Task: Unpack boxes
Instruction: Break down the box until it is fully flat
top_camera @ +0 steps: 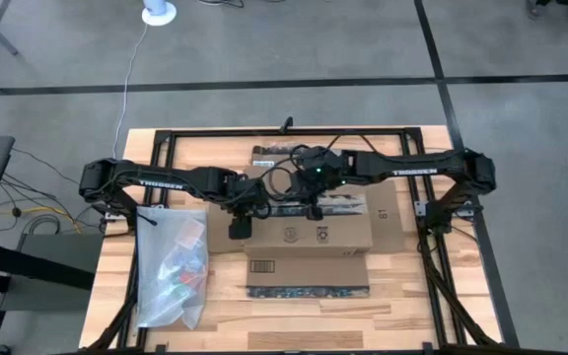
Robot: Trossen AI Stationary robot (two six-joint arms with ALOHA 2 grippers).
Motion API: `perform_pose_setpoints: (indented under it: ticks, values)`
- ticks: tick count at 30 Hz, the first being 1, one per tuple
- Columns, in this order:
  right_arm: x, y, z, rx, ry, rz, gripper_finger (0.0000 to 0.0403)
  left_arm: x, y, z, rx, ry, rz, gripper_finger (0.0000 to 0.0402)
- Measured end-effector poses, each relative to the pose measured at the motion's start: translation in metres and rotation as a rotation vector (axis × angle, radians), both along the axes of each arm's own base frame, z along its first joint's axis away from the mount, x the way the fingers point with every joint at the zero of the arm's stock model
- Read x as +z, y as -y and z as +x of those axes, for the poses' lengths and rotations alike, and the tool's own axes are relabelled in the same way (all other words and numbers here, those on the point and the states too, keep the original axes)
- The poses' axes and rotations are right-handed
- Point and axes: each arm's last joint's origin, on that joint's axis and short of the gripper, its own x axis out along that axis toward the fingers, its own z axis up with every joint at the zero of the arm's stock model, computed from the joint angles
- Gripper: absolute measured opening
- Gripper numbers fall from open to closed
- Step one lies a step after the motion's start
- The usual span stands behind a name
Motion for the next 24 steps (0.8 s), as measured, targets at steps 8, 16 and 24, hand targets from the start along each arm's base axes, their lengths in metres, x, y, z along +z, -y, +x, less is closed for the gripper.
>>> perform_pose_setpoints:
  ticks: [8, 16, 24]
  values:
    - [0.006, -0.007, -0.003, -0.020, 0.020, 0.033, 0.0064, -0.001, 0.000, 0.000, 0.004, 0.002, 0.001, 0.0218]
    - [0.011, -0.011, 0.007, -0.041, 0.120, 0.079, 0.0064, -0.001, 0.000, 0.001, 0.008, 0.007, -0.001, 0.0218]
    - [-0.013, -0.009, 0.020, -0.057, 0.066, 0.101, 0.0064, -0.001, 0.000, 0.001, 0.009, 0.007, 0.000, 0.0218]
